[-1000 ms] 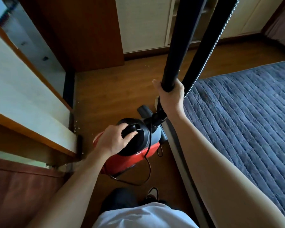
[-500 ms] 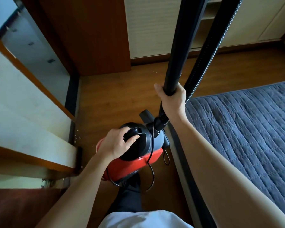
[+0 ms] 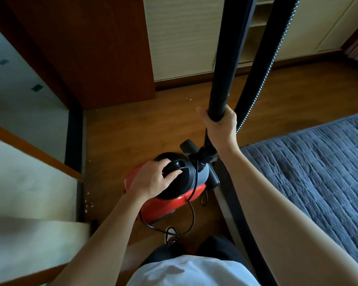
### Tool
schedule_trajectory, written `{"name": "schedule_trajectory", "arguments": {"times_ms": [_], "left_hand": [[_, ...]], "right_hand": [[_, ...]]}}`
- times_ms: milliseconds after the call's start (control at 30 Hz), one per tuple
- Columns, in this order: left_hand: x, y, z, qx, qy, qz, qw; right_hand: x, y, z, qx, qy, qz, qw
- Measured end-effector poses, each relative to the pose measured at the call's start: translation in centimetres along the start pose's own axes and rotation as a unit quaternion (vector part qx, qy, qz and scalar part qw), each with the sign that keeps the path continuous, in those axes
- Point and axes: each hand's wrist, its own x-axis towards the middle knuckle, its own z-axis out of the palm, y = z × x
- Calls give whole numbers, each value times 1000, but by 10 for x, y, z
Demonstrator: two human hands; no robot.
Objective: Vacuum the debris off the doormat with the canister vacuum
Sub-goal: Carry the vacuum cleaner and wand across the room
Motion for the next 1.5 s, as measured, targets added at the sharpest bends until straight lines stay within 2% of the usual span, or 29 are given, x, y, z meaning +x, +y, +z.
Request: {"name": "schedule_trajectory", "arguments": {"times_ms": [200,467,833,1233,1500], "left_hand": [[63,-32,-23,-18,-5,16,1000],[156,-71,-31,-24,-41,-28,998],[357,-78,-30,-24,-99,-59,993],[525,-85,-45,-29,-99,-19,994],[642,-111,-42,-51,-130,0,990]], "right_hand": [[61,1,33,9,8,-5,1000],[158,23,68,10,1,-10,1000],[345,65,78,20,14,7,1000],[504,81,79,42,61,11,997],[606,101,91,36,95,17,995]]}}
